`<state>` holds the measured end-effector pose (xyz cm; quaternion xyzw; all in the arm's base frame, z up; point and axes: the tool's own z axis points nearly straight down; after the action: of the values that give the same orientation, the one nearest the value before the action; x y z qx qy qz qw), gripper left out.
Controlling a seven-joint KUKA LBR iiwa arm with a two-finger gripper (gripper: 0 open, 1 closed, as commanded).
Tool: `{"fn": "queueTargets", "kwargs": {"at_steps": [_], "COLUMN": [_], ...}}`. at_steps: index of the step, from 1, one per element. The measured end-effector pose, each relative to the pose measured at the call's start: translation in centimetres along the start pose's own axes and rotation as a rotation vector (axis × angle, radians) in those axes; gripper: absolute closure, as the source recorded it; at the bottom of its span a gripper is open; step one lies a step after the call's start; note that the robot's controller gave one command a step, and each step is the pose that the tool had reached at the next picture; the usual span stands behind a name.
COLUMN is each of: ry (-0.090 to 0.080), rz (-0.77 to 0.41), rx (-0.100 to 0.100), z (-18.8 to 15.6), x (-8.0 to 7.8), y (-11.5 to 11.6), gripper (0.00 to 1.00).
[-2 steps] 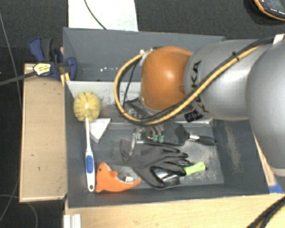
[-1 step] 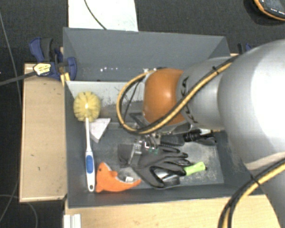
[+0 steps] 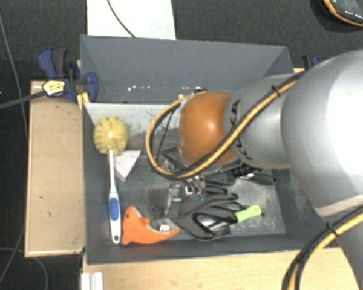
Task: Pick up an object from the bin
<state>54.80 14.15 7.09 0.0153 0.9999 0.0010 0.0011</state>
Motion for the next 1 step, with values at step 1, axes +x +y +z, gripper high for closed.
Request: {"fn": "queueTargets", "kwargs": {"at_steps": [1], "ry": [0.003], "rz": [0.173], "rx": [0.000], "z": [0.06], "x": [-1.24], "y": [-0.77], "gripper": [0.00]}}
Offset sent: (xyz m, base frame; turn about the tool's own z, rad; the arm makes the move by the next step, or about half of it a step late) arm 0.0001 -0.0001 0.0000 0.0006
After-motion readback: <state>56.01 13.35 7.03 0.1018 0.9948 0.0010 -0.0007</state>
